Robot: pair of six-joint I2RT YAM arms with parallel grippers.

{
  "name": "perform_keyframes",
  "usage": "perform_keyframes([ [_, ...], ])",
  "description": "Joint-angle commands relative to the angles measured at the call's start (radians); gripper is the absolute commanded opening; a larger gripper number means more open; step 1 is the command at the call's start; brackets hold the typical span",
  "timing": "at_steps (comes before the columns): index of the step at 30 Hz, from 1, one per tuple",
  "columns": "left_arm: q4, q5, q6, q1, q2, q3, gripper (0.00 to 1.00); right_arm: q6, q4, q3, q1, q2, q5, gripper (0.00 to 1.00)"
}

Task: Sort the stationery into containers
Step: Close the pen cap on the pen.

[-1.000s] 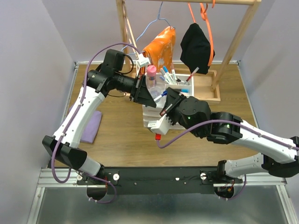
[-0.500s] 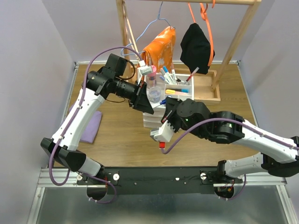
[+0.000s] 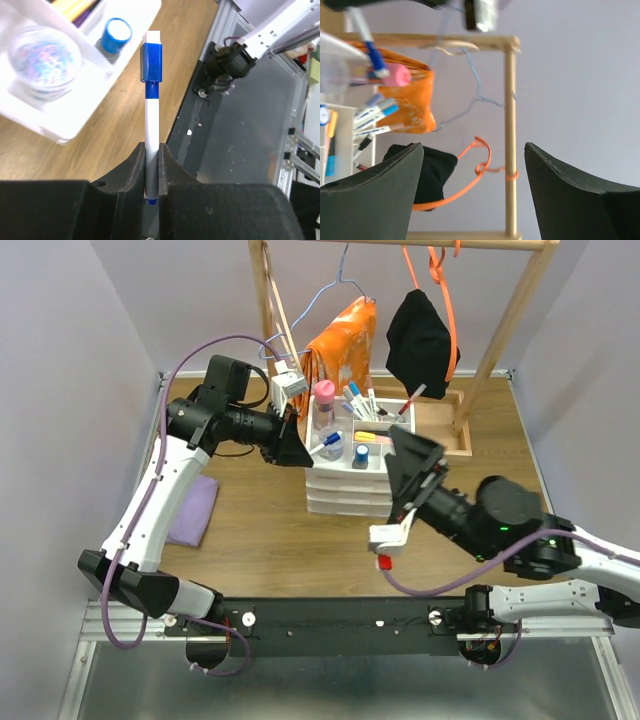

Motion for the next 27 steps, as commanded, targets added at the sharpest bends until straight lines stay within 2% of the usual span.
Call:
perform_keyframes([
  [1, 0.026, -0.037, 0.058, 0.052, -0.015, 0.11, 0.0, 0.24, 0.349, 0.026, 0.001, -0.035, 0.162, 0.9],
  [2, 0.014, -0.028, 0.077, 0.058, -0.004, 0.15, 0.0, 0.323, 0.453, 0.0, 0.0, -0.034, 0.186, 0.93],
  [3, 0.003, -0.017, 0.1, 0.059, 0.003, 0.19, 0.0, 0.367, 0.472, -0.004, -0.002, -0.04, 0.185, 0.97],
  [5, -0.031, 0.009, 0.158, 0.059, 0.026, 0.299, 0.0, 0.478, 0.372, 0.002, -0.002, -0.041, 0.101, 0.97],
  [7, -0.026, 0.031, 0.182, 0.061, 0.029, 0.348, 0.0, 0.547, 0.374, 0.023, -0.004, -0.011, 0.085, 0.97],
  [10, 0.064, 0.083, 0.198, 0.066, -0.024, 0.286, 0.0, 0.681, 0.338, 0.113, -0.004, 0.058, 0.04, 0.97],
  [12, 0.232, 0.135, 0.107, 0.088, -0.091, 0.205, 0.0, 0.771, 0.284, 0.16, -0.002, 0.096, -0.009, 0.96],
  [13, 0.304, 0.162, 0.056, 0.102, -0.114, 0.107, 0.0, 0.803, 0.281, 0.205, -0.005, 0.147, -0.048, 0.96],
  [14, 0.471, 0.187, -0.001, 0.118, -0.16, 0.052, 0.0, 0.831, 0.282, 0.224, -0.007, 0.167, -0.072, 0.95],
  [16, 0.48, 0.177, -0.031, 0.139, -0.168, 0.028, 0.0, 0.914, 0.279, 0.282, -0.028, 0.224, -0.173, 0.94],
  [17, 0.468, 0.186, -0.035, 0.151, -0.156, 0.036, 0.0, 0.95, 0.274, 0.368, -0.039, 0.286, -0.201, 0.93],
  [19, 0.497, 0.212, -0.085, 0.203, -0.148, 0.052, 0.0, 1.105, 0.233, 0.468, -0.111, 0.351, -0.3, 0.91],
  [20, 0.507, 0.213, -0.103, 0.223, -0.138, 0.062, 0.0, 1.17, 0.206, 0.591, -0.149, 0.391, -0.344, 0.9],
  [21, 0.539, 0.215, -0.122, 0.242, -0.13, 0.075, 0.0, 1.293, 0.158, 0.642, -0.225, 0.453, -0.383, 0.87],
  [24, 0.638, 0.219, -0.239, 0.319, -0.104, 0.105, 0.0, 1.473, 0.086, 0.813, -0.33, 0.553, -0.512, 0.83],
  [27, 0.72, 0.192, -0.319, 0.366, -0.101, 0.094, 0.0, 1.616, 0.09, 0.87, -0.413, 0.586, -0.647, 0.77],
])
